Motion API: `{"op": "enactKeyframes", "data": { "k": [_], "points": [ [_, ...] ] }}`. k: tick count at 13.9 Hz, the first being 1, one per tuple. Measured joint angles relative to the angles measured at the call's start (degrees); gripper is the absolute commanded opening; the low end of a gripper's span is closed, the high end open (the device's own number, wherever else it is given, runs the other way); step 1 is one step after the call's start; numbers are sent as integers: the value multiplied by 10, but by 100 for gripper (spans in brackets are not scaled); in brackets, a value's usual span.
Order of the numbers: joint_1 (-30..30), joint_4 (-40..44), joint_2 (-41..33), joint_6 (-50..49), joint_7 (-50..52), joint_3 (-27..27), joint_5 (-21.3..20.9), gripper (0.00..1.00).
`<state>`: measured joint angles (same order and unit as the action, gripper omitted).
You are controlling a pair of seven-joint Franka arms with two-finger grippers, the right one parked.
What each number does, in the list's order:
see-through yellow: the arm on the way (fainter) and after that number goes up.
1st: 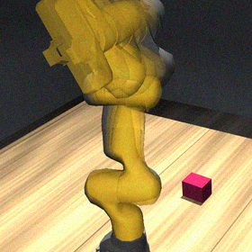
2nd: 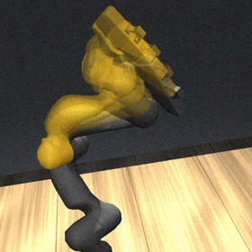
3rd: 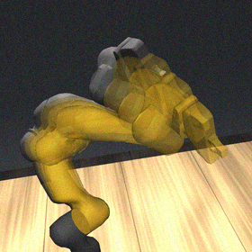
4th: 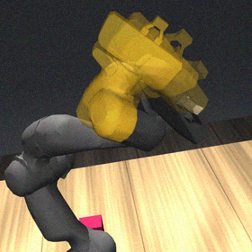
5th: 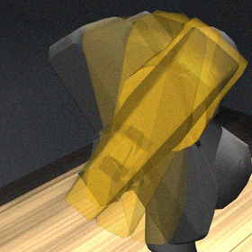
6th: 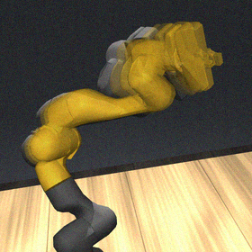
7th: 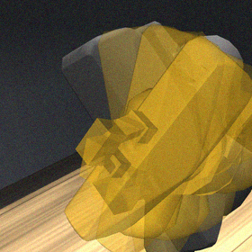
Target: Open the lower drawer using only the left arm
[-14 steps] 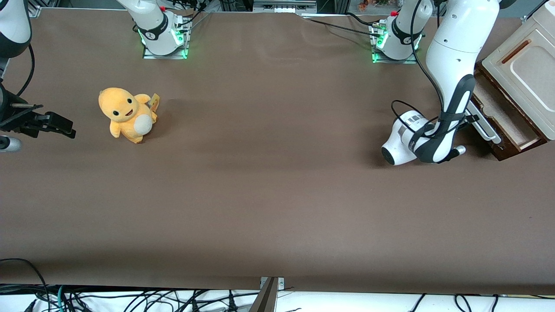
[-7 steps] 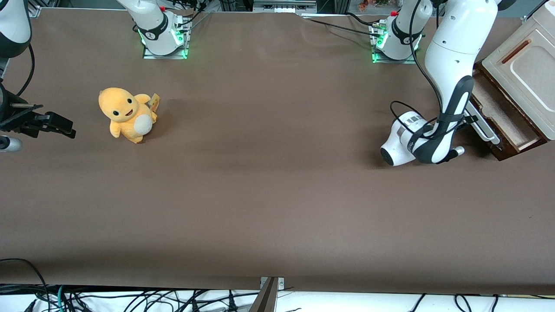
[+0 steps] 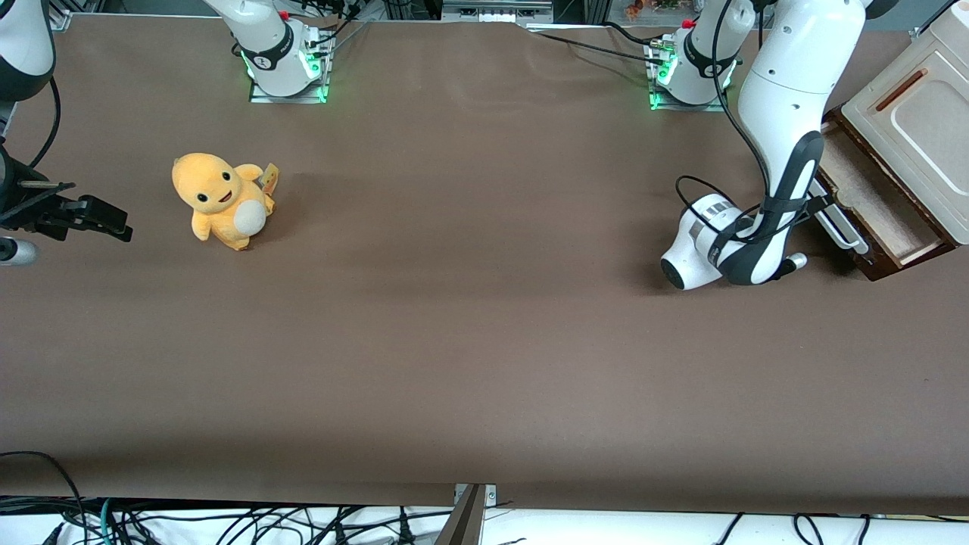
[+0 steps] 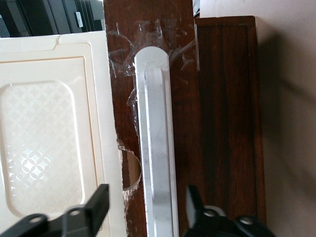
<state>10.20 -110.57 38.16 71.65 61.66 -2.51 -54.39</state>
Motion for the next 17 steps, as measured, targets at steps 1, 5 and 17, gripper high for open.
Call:
{"op": "enactKeyframes", "data": {
  "k": [1, 5, 17],
  "points": [
    [0, 0, 0, 0, 0, 0, 0, 100],
    [1, 11, 0, 0, -4, 0, 5, 100],
    [5, 261, -98, -8, -275, -3, 274, 100]
  ]
}}
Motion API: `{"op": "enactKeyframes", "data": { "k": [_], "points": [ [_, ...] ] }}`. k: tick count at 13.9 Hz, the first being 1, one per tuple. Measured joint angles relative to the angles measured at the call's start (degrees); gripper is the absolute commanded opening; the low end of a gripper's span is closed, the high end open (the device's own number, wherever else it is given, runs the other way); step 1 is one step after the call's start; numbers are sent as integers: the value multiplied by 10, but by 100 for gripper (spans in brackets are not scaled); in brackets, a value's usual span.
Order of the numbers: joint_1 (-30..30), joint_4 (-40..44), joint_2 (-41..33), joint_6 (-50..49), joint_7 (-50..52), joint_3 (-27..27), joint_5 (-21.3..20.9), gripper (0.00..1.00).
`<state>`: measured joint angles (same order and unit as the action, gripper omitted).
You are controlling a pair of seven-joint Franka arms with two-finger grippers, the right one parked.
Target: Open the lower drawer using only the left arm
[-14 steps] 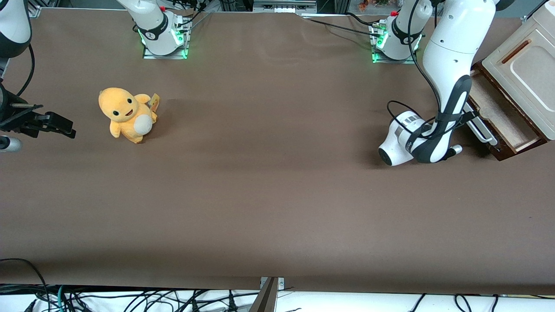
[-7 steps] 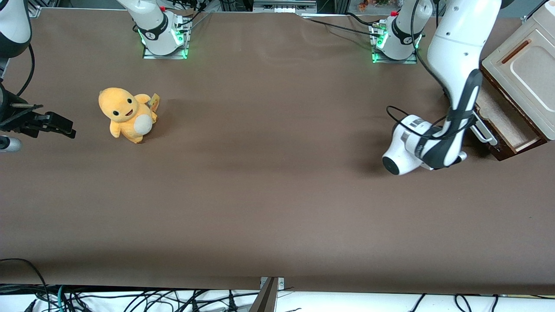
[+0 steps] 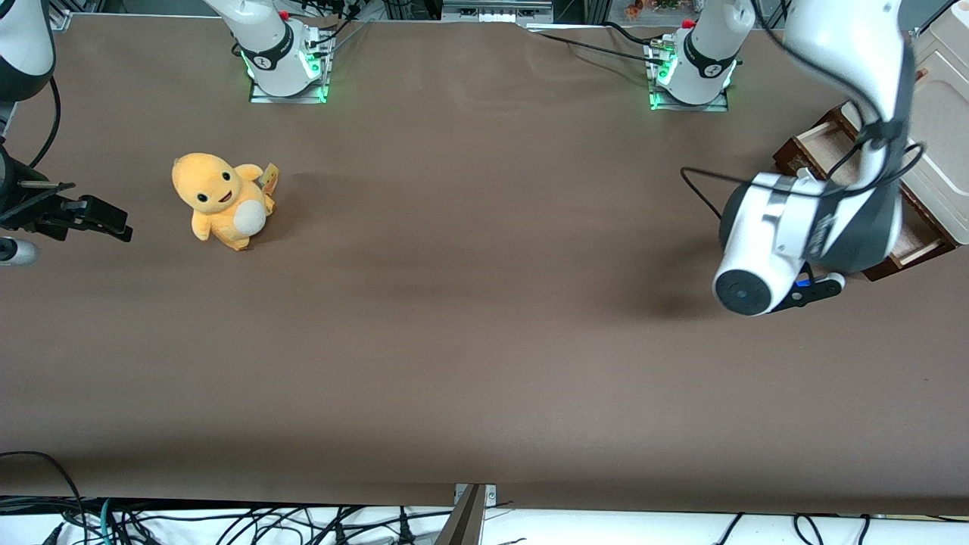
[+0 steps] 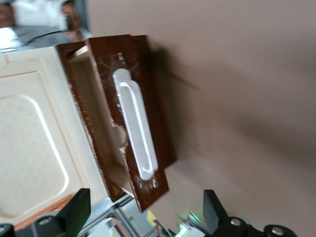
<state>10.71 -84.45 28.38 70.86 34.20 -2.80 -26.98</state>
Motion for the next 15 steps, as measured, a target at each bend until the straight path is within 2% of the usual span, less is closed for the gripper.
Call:
{"op": "enactKeyframes", "data": {
  "k": [5, 8, 12, 15],
  "points": [
    [-3, 71, -54, 0, -91, 1, 133, 100],
    [-25, 105, -77, 2, -130, 4, 221, 100],
    [-73, 97, -142, 67, -188, 5, 292, 100],
    [-96, 4, -202, 156, -207, 5, 295, 100]
  ]
}}
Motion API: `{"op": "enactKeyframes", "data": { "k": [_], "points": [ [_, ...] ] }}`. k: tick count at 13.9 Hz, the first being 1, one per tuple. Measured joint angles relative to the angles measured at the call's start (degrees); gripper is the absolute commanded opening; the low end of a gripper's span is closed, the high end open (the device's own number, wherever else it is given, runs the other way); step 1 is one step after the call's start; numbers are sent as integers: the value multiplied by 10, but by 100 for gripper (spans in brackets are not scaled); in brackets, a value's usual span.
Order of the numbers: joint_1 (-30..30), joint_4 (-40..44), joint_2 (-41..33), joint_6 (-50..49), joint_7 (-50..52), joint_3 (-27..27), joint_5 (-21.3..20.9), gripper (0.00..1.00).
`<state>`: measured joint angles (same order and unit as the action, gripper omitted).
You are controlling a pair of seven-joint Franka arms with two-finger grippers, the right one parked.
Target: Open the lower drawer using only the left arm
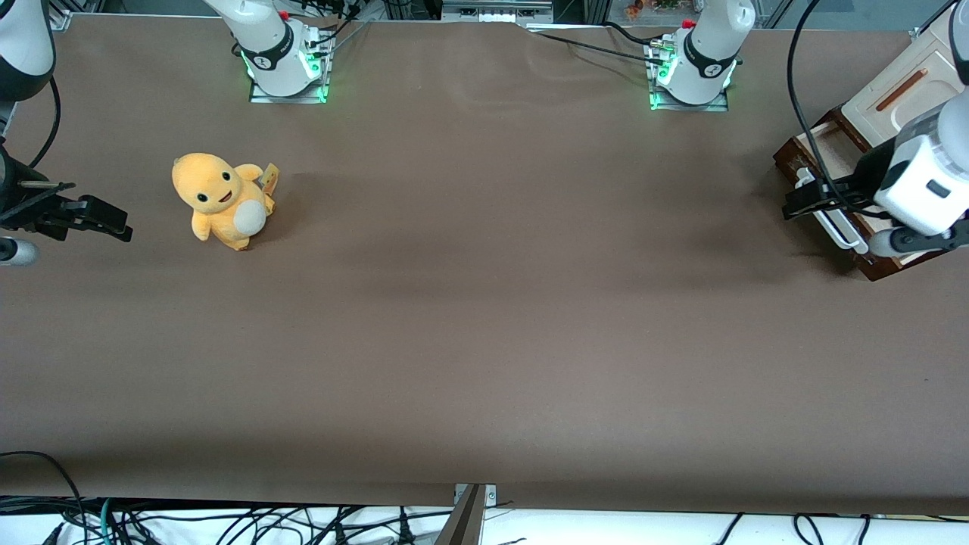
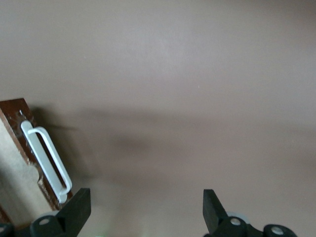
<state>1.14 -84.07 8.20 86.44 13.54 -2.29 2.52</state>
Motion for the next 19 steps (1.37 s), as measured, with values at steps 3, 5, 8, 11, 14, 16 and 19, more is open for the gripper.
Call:
{"op": "enactKeyframes", "data": {
  "k": [3, 5, 8, 11, 14, 16, 19],
  "points": [
    [-3, -89, -40, 57, -1, 0, 0, 100],
    [-3, -124, -62, 68, -2, -1, 0, 100],
    [-3, -137, -79, 72, -4, -2, 0, 100],
    [0, -137, -80, 76, -25, -3, -18, 100],
    [2, -135, -81, 77, -38, -3, -34, 100],
    [2, -135, -80, 78, -39, -2, -34, 100],
    [3, -128, -75, 80, -42, -2, -34, 100]
  ]
}}
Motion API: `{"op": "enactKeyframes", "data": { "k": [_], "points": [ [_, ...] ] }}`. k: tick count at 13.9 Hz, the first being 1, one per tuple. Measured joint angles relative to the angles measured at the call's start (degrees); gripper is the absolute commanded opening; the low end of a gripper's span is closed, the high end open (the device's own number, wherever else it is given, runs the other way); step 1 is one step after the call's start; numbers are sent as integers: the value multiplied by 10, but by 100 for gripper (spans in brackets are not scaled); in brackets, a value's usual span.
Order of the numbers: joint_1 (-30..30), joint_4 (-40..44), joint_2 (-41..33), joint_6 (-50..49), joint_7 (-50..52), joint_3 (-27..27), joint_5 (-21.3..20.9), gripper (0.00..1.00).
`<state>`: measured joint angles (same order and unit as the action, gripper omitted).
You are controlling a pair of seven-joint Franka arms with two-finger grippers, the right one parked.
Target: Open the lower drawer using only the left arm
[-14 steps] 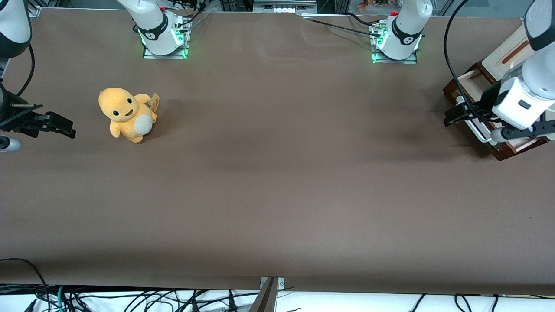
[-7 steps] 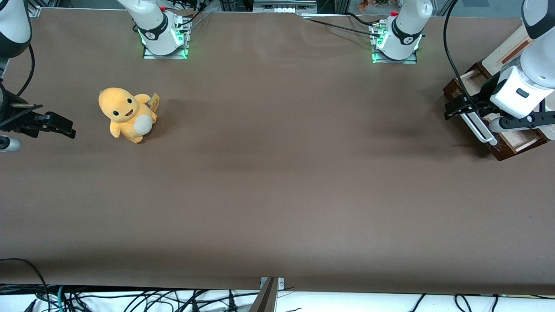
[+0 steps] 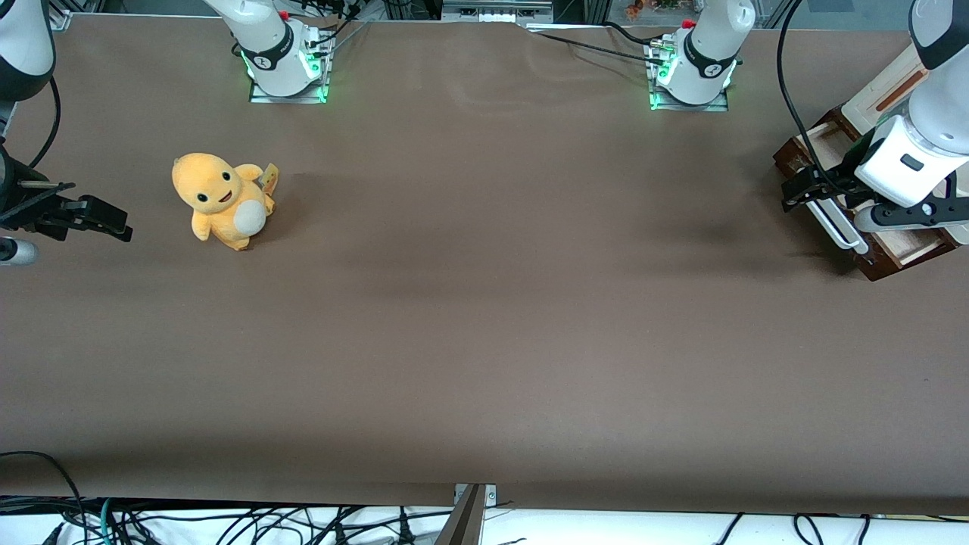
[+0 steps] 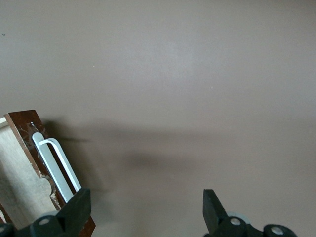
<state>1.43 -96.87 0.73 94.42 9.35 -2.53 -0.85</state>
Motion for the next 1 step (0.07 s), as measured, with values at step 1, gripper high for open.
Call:
{"op": "enactKeyframes", "data": {
  "k": [1],
  "points": [
    [1, 1, 1, 0, -1, 0, 0, 100]
  ]
}}
